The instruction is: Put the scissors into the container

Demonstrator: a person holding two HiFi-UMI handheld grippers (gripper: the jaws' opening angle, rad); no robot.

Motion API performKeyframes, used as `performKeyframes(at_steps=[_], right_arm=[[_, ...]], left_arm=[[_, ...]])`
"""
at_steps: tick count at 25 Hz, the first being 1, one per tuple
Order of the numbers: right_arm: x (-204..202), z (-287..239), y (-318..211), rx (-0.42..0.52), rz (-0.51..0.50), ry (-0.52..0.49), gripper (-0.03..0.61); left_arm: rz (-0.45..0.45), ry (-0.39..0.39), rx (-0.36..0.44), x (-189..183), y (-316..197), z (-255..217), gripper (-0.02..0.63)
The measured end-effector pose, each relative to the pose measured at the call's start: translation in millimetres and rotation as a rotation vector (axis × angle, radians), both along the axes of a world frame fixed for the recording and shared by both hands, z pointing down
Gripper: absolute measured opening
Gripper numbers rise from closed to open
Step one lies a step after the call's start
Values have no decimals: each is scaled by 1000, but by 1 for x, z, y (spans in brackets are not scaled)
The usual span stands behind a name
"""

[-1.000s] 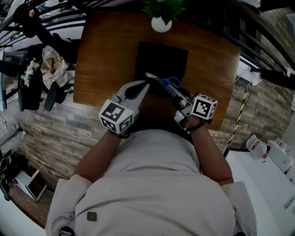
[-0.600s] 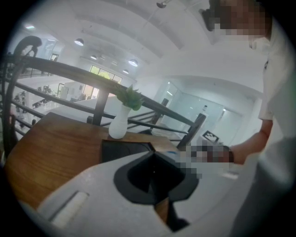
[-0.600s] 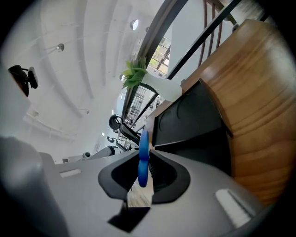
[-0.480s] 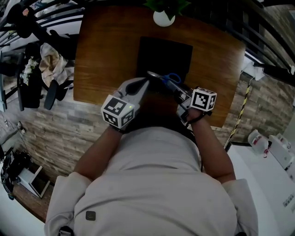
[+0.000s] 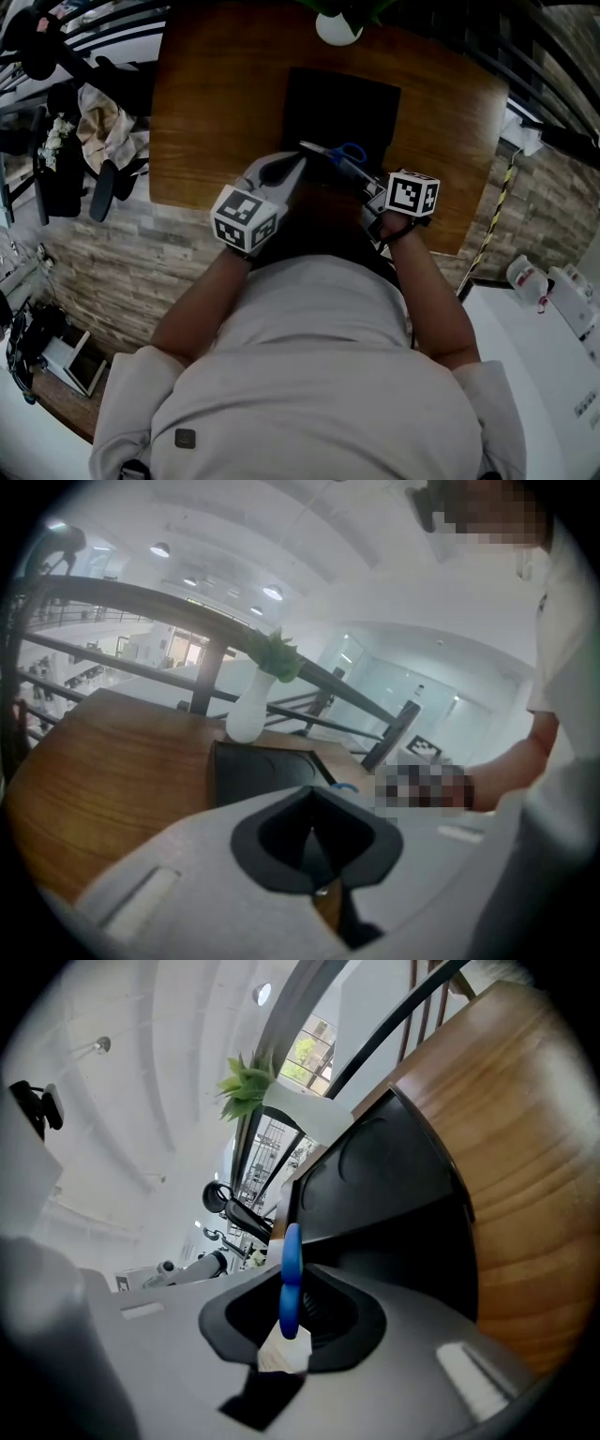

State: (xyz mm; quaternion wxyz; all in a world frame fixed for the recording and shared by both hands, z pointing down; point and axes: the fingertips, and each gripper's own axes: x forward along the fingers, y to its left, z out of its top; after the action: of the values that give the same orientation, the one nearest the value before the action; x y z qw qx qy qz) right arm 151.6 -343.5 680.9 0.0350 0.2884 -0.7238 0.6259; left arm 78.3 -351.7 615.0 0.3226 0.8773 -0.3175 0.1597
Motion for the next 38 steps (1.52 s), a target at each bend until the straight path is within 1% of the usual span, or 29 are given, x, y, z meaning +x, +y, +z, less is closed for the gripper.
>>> performKeyframes(at_steps=[3,8,15,27,38], right_arm=[[-2,9,-1,-13,-4,25,60],[-8,18,-2,-30,-14,37,60],[-4,31,0,-56,4,63,61],[-5,39,1,-80,6,72,63],[-11,45,1,-90,5,94,67]], left_arm=[[10,-8,-5,-1,-2,8,3],[26,-13,-16,0,-6,18,3],[37,-14,-38,2,-5,30,2],[35,-13,-54,2,-6,36,3],[43,-17,-70,-6,-3,42,3]])
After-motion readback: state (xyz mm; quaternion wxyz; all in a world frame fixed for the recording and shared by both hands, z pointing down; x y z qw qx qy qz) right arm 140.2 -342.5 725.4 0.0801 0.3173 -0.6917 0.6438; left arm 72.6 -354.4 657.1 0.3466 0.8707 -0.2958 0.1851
